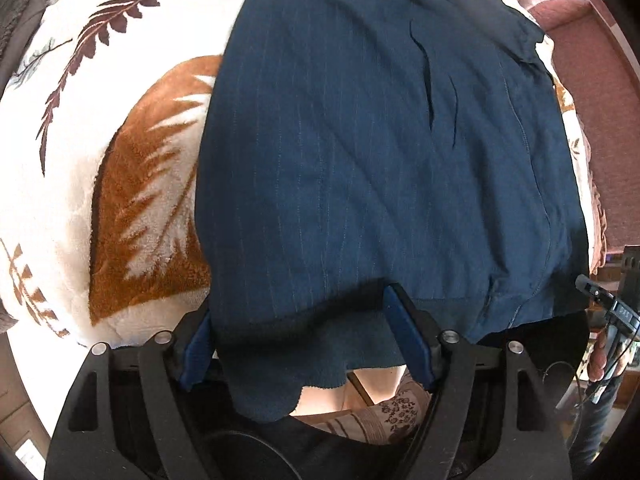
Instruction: Fold large clothes
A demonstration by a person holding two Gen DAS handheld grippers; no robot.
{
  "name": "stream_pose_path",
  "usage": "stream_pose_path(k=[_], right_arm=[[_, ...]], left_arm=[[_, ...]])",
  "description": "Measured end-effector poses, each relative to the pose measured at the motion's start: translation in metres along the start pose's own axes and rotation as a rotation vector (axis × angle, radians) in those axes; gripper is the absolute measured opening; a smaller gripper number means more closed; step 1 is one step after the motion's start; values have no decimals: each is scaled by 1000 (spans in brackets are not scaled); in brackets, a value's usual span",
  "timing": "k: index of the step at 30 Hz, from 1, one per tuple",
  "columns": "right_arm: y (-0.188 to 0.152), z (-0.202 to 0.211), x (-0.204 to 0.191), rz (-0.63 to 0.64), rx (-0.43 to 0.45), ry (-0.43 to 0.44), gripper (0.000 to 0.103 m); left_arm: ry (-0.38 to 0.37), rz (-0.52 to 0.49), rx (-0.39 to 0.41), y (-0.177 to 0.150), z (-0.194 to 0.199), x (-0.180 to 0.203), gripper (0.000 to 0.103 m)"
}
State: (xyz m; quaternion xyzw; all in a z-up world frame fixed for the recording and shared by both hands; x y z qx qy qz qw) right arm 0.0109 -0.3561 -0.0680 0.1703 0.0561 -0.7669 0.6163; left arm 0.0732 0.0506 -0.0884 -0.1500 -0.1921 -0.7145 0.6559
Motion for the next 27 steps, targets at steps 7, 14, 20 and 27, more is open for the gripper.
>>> stream_pose_path(k=[7, 14, 20, 27], right_arm=[[-3, -16, 6, -47, -42, -4, 21], [-6, 2, 10, -23, 5, 34, 7], [3, 50, -1, -21, 142, 167, 6], [35, 77, -7, -44, 259, 255, 6]], left_arm=[[-58, 19, 14, -5, 13, 0, 58], [-50, -12, 22, -1, 24, 2, 5], [-226, -71, 123, 5, 68, 38, 5], [-306, -48, 227, 47, 88, 52, 5]])
Point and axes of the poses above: each gripper's, at about its wrist camera, not at the fingertips, and z roughly against the way its jaws point, x to its right, y to its top, the point moved 2 cm from there along -z, roughly the way its jaws point, and after that the axes turned 15 degrees about -y, right-handed, at the moved point
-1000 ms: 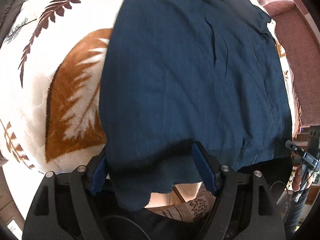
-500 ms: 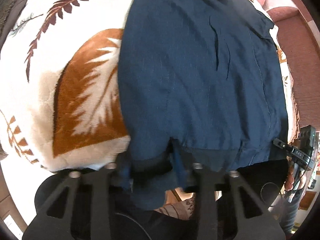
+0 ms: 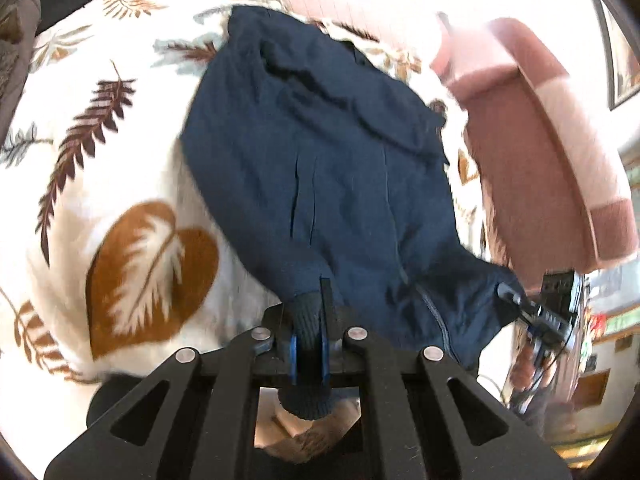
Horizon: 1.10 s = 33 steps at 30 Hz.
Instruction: Fold large clothes
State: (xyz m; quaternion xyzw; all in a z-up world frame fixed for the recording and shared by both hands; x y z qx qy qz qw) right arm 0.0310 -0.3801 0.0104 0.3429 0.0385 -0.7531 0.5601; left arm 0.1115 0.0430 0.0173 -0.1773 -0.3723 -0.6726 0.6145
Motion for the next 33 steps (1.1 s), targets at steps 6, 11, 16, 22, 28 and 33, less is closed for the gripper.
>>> stream_pose_path(k=[6, 11, 16, 22, 28, 33], right_arm=[[48, 3, -6, -55, 92, 34, 6], [100, -19, -9, -125, 144, 50, 6], [164, -59, -6, -192, 176, 47, 6], [235, -117, 12, -314, 174, 65, 6], [294, -174, 33, -431, 177, 69, 6], [323, -215, 51, -545, 110, 20, 13]], left_arm=[[-12, 40, 138, 50, 17, -13, 5], [-2, 41, 230, 108, 11, -24, 5], [-27, 102, 269, 170, -13, -43, 5], [-7, 150, 283, 236, -48, -63, 5], [-11, 257, 287, 299, -84, -96, 6], [30, 329, 239, 329, -116, -121, 7]])
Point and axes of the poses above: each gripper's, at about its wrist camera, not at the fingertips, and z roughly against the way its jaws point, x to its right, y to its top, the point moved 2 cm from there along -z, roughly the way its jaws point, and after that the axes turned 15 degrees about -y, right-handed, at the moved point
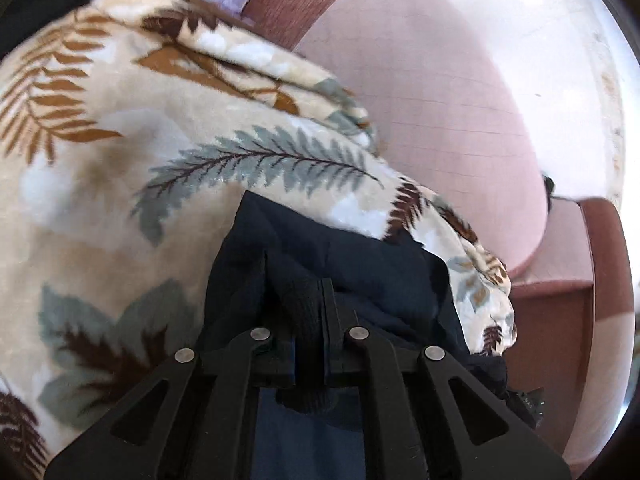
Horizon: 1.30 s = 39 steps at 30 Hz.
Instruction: Fold large clothes
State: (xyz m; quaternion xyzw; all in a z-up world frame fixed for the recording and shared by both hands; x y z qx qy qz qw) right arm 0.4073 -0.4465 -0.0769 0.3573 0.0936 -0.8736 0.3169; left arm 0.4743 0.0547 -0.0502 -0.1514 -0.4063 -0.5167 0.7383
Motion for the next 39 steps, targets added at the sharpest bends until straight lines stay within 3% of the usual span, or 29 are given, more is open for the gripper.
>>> stream_pose_path(k=[3, 6, 8, 12, 13, 15, 18, 23, 24, 25, 26, 28, 30, 32, 34, 35, 39], right_arm=[[11, 2, -3, -35, -3, 43, 22], [18, 31, -3, -20, 115, 91, 40], [21, 47, 0, -4, 167, 88, 49], [16, 55, 9, 102, 185, -115, 50], [13, 54, 11, 134, 186, -164, 50], [7, 52, 12, 180, 190, -203, 50], [5, 42, 9, 231, 199, -252, 50], [-3, 19, -11, 311, 201, -256, 50], [-6, 16, -18, 346, 216, -264, 38], [-9, 15, -28, 406, 226, -273, 3], [-10, 17, -35, 442, 249, -268, 5], [-13, 35, -44, 468, 321, -204, 4], [-8, 48, -41, 428, 388, -130, 4], [3, 32, -27, 375, 358, -205, 4], [8, -1, -10, 342, 230, -365, 5], [6, -10, -1, 319, 180, -397, 6], [-11, 39, 5, 237, 264, -274, 13]], left_arm=[[-103, 82, -14, 12, 3, -5, 7], [-232, 140, -5, 19, 20, -5, 10], [-263, 154, -7, 20, 27, -6, 20], [-289, 175, 81, 19, 51, -17, 37], [-283, 174, 103, 19, 56, -20, 44], [-252, 145, 111, 17, 62, -23, 46], [-182, 41, 43, 4, 54, -22, 54], [-75, -80, -84, -17, 14, -16, 56], [-42, -103, -84, -19, 7, -13, 55], [-4, -136, -72, -20, 2, -8, 53], [24, -169, -58, -20, -1, -3, 41], [73, -226, -35, -21, -5, 5, 27], [112, -235, -22, -20, -9, 1, 20], [174, -218, -23, -16, -19, -11, 19], [193, -174, -9, -13, -22, -22, 18], [186, -162, 2, -13, -18, -22, 18], [197, -195, -8, -26, 4, -8, 18]])
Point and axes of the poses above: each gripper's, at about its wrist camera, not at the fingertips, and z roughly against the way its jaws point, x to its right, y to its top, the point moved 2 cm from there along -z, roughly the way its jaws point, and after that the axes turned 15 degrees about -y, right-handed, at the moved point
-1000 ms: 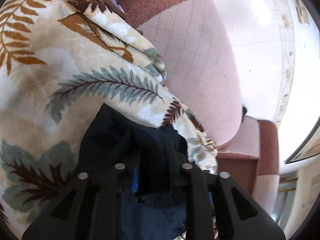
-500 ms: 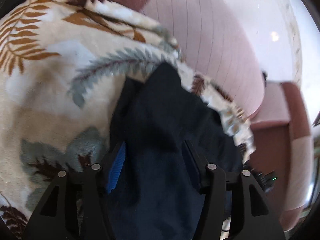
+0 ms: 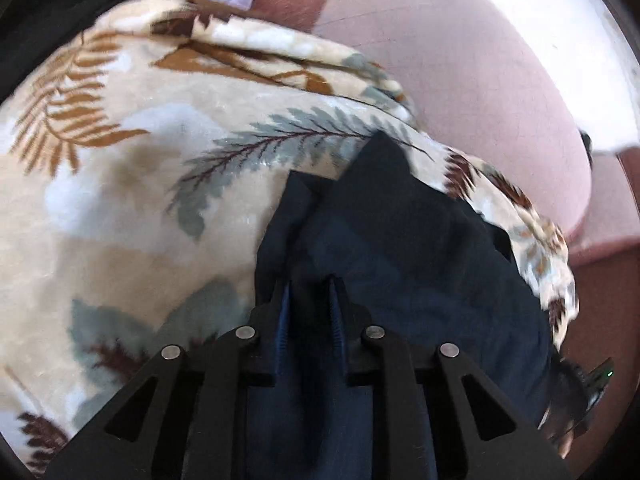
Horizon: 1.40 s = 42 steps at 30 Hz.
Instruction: Fold large clothes
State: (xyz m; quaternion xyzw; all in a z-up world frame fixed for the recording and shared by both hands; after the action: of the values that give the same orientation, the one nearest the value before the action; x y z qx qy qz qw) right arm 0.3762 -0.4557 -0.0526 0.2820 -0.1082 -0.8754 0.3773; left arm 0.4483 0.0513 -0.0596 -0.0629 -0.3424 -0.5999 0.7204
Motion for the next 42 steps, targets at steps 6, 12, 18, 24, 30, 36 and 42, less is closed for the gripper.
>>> stream_pose_path(k=[6, 12, 18, 24, 30, 36, 42], right_arm=[[-51, 64, 58, -69, -6, -84, 50], [-107, 70, 71, -74, 8, -15, 17], [-95, 105, 59, 0, 191, -42, 3], [-102, 74, 61, -18, 83, -205, 14], [-113, 128, 6, 112, 302, -18, 26], [-137, 46, -21, 221, -19, -119, 37], [-135, 62, -31, 213, 37, -42, 39]], left_arm=[[67, -197, 29, -79, 56, 39, 51], [121, -243, 10, -146, 37, 54, 53], [246, -311, -1, -150, 11, 58, 53], [244, -304, -3, -151, 13, 57, 54], [245, -300, -1, -150, 14, 57, 54], [243, -300, -1, -149, 16, 56, 57], [239, -291, -3, -148, 18, 54, 60]])
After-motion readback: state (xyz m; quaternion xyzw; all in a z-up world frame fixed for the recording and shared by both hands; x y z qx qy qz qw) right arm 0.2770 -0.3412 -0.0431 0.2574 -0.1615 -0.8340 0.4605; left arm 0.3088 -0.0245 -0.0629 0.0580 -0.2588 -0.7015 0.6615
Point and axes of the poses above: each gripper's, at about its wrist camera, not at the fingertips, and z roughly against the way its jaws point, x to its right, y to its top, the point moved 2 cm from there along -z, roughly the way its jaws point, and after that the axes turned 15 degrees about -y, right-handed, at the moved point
